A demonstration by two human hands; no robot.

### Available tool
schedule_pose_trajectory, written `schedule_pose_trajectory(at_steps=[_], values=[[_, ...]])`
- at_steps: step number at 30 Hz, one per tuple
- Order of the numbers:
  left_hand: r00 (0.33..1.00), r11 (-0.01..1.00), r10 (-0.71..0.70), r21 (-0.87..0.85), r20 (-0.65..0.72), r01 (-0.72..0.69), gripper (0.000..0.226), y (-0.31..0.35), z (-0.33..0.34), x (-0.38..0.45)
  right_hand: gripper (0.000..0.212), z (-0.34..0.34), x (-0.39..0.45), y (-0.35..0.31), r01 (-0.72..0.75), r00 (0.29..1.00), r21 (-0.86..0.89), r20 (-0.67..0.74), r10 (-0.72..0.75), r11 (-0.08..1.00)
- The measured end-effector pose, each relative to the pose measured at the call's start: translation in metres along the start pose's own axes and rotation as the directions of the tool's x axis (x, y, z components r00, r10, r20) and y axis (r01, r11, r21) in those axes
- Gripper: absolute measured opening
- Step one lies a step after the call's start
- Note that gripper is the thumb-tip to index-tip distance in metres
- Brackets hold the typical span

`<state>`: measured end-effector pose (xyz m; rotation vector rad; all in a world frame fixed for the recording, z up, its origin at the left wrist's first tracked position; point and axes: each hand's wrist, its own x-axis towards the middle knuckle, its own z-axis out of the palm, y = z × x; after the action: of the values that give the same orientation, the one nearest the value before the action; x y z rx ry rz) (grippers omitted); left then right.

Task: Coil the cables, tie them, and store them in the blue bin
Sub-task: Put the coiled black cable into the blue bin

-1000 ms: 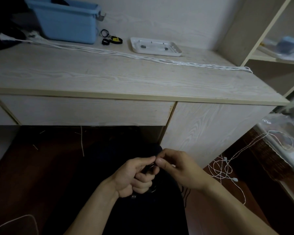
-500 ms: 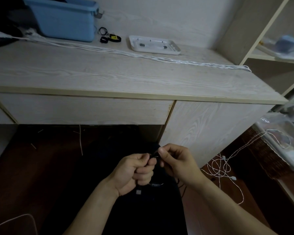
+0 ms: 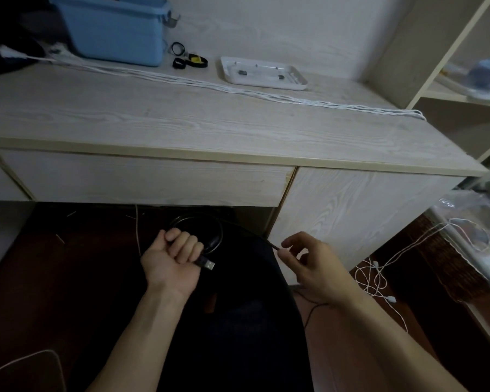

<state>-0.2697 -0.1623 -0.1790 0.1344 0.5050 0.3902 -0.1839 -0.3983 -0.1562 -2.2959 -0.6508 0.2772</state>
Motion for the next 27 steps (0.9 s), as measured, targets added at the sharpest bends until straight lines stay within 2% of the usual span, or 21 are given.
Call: schedule_pose_trajectory(at_steps=[3, 6, 8, 10, 12, 14, 16, 18, 20, 23, 25, 27], values=[[0.999, 0.999, 0.043, 0.033, -0.001, -0.043, 0.041, 0.001, 0.004, 0.003, 0.006, 0.000, 0.001, 0.001, 0.080, 0.997, -0.102, 0.023, -0.078, 0.992], [0.994, 0.982, 0.081, 0.168, 0.068, -0.091, 0.030, -0.009, 0.006, 0.002, 0.015, 0.007, -0.002, -0.002, 0.229, 0.957, -0.220, 0.229, -0.178, 0.948], [0.982, 0.954, 0.079, 0.272, 0.173, -0.125, 0.025, -0.016, 0.004, 0.001, 0.021, 0.014, -0.005, -0.006, 0.310, 0.906, -0.200, 0.359, -0.225, 0.929], [0.964, 0.881, 0.040, 0.446, 0.264, -0.159, 0.020, -0.022, 0.003, -0.002, 0.023, 0.020, -0.009, -0.013, 0.371, 0.859, -0.142, 0.427, -0.282, 0.917], [0.949, 0.714, 0.000, 0.665, 0.314, -0.220, 0.019, -0.030, -0.002, -0.003, 0.024, 0.023, -0.011, -0.020, 0.436, 0.835, -0.114, 0.422, -0.354, 0.893], [0.917, 0.420, -0.048, 0.841, 0.395, -0.340, 0.017, -0.036, -0.009, -0.003, 0.025, 0.024, -0.011, -0.025, 0.492, 0.825, -0.102, 0.371, -0.425, 0.865], [0.875, 0.129, -0.208, 0.899, 0.437, -0.418, 0.016, -0.038, -0.011, -0.006, 0.023, 0.024, -0.012, -0.027, 0.518, 0.828, -0.093, 0.302, -0.472, 0.850], [0.854, -0.002, -0.332, 0.906, 0.400, -0.424, 0.017, -0.037, -0.009, -0.009, 0.019, 0.024, -0.012, -0.025, 0.530, 0.834, -0.096, 0.241, -0.497, 0.843], [0.848, 0.000, -0.410, 0.930, 0.336, -0.369, 0.020, -0.034, -0.005, -0.012, 0.015, 0.022, -0.013, -0.026, 0.516, 0.850, -0.081, 0.171, -0.499, 0.852], [0.790, 0.129, -0.576, 0.978, 0.210, -0.166, 0.034, -0.030, -0.004, -0.018, 0.030, 0.015, -0.009, -0.028, 0.462, 0.886, -0.090, -0.002, -0.464, 0.882], [0.727, 0.180, -0.661, 0.980, 0.189, -0.091, 0.049, -0.028, -0.003, -0.022, 0.046, 0.010, -0.005, -0.025, 0.409, 0.905, -0.113, -0.074, -0.418, 0.905], [0.690, 0.238, -0.691, 0.969, 0.218, -0.067, 0.051, -0.027, -0.001, -0.025, 0.052, 0.007, 0.000, -0.019, 0.376, 0.918, -0.107, -0.091, -0.385, 0.921]])
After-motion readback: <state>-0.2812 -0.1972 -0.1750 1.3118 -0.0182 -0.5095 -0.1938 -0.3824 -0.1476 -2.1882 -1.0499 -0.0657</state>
